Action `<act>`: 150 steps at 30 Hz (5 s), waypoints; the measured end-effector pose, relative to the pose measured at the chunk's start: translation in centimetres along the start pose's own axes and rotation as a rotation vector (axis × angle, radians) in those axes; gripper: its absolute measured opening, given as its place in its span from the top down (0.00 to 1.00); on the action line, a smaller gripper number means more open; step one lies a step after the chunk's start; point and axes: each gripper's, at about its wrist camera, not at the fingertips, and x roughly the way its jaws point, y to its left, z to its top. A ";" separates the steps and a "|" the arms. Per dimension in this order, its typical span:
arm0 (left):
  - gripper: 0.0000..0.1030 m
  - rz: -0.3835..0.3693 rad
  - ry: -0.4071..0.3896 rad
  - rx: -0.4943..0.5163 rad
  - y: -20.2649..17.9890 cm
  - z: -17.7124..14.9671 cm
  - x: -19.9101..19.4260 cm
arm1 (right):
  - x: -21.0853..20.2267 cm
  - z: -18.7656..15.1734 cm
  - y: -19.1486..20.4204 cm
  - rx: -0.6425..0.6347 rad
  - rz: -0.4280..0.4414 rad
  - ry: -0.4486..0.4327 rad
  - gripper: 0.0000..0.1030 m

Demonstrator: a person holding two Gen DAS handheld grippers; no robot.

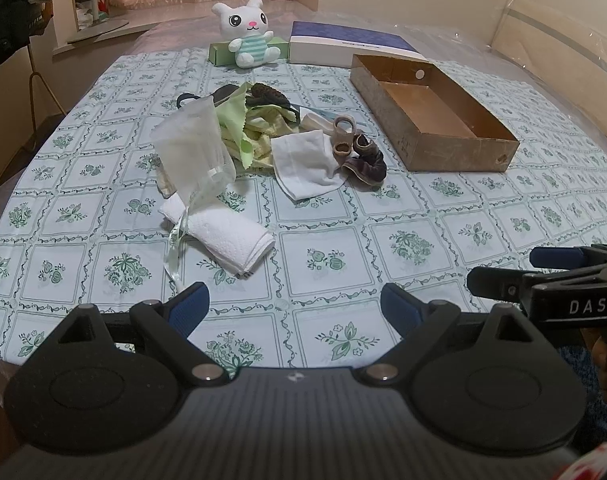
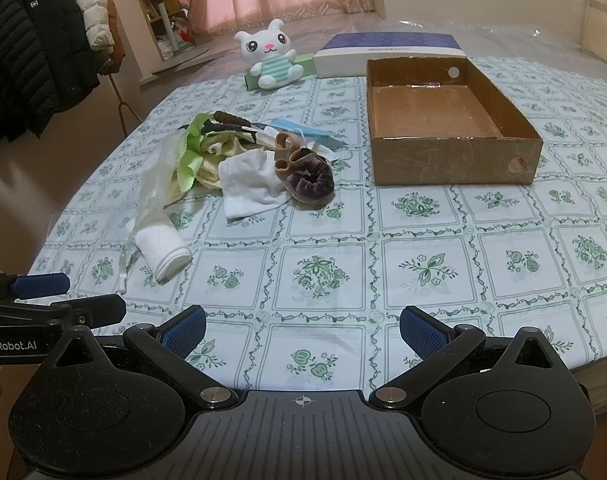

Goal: Organize soft objects

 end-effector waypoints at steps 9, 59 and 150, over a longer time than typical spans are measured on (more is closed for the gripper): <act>0.11 0.000 0.002 0.001 0.0 0.1 0.0 | 0.0 0.0 0.0 0.002 0.001 0.001 0.00; 0.11 0.007 0.016 -0.009 0.6 -0.5 1.0 | 0.8 0.0 -0.5 0.011 0.002 -0.004 0.00; 0.92 0.078 -0.102 -0.118 10.2 10.2 10.9 | 12.5 11.8 -1.3 -0.095 0.136 -0.282 0.98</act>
